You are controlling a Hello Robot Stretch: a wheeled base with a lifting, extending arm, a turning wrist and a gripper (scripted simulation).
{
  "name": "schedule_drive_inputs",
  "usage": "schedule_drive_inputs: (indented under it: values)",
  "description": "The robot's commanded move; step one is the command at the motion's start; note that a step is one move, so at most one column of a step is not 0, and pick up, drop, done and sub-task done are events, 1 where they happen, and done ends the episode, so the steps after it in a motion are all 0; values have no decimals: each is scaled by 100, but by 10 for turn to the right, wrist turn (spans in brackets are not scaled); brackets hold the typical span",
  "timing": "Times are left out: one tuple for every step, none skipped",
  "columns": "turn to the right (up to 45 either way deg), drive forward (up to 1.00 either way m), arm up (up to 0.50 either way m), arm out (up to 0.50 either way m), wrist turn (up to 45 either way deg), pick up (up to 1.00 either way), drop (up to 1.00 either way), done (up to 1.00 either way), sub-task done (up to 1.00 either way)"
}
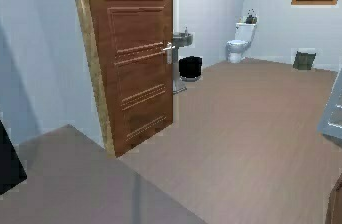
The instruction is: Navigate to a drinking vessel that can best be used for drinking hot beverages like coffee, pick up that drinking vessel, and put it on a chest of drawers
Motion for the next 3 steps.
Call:
schedule_drive_inputs:
  values:
    - [0, 95, 0, 0, 0, 0, 0, 0, 0]
    - [390, 0, 0, 0, 0, 0, 0, 0, 0]
    - [0, 100, 0, 0, 0, 0, 0, 0, 0]
